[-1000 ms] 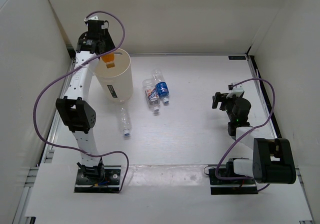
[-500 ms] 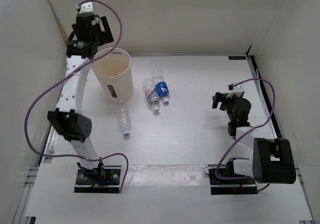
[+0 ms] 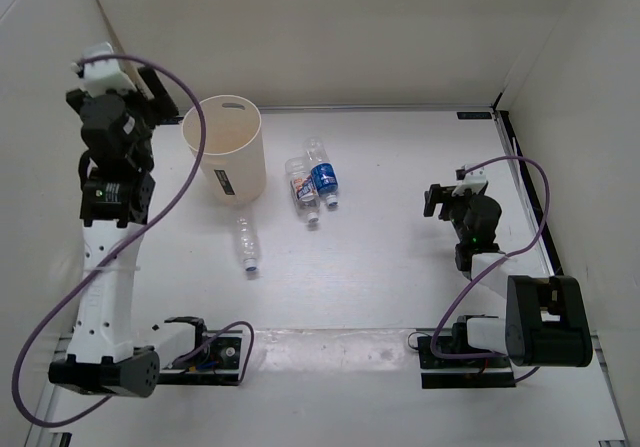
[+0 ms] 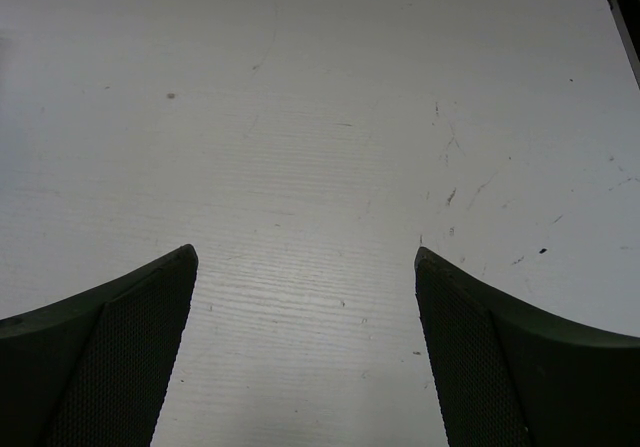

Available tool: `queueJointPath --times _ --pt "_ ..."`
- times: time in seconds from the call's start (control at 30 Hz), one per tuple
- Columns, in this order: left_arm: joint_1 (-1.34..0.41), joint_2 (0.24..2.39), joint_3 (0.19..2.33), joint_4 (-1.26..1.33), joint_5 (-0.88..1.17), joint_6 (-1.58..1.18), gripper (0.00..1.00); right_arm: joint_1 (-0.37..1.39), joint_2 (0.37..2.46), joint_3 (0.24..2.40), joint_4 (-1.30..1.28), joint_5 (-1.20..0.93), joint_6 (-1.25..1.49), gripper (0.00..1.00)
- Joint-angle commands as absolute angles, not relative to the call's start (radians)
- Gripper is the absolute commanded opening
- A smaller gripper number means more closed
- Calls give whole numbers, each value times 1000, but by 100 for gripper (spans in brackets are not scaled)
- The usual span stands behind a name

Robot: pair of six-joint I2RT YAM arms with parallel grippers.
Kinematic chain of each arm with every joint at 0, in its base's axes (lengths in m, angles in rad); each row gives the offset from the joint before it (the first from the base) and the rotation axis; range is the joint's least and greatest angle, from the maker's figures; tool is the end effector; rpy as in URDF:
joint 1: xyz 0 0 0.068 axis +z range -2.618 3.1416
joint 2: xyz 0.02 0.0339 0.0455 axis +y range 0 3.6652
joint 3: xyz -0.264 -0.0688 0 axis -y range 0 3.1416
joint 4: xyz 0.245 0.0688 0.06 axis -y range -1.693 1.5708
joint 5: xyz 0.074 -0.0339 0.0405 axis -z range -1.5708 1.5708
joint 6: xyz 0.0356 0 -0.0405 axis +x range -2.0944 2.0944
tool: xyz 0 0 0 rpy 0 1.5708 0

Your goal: Put the plastic bottles in the bin

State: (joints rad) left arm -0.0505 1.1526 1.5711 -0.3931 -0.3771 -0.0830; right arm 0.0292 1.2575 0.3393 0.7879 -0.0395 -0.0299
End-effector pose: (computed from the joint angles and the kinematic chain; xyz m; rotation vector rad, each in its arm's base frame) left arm 0.2197 0.0020 0.5119 -0.3224 1.5162 0.1856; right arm 0.2436 0.0085 0.1922 -0.0797 1.6992 0.0331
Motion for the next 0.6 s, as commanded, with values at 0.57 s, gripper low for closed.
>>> queueJointPath --times 0.57 --pt "-261 847 821 -391 -233 -324 100 69 1249 350 848 48 -46 90"
